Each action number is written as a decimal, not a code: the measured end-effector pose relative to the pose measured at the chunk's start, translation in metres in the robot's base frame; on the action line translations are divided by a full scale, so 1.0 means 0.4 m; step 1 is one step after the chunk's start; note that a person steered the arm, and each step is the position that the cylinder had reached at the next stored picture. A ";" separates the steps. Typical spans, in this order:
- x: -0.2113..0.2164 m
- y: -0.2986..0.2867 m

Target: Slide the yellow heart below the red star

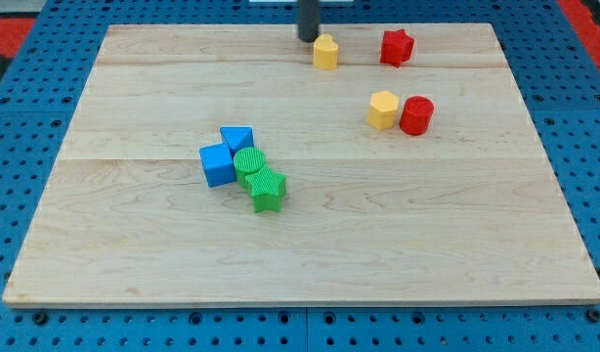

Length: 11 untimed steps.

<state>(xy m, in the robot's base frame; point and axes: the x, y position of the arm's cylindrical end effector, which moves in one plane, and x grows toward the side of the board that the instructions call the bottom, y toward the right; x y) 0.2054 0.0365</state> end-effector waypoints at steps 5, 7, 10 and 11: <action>0.206 -0.147; 0.250 -0.066; 0.246 0.173; 0.277 0.123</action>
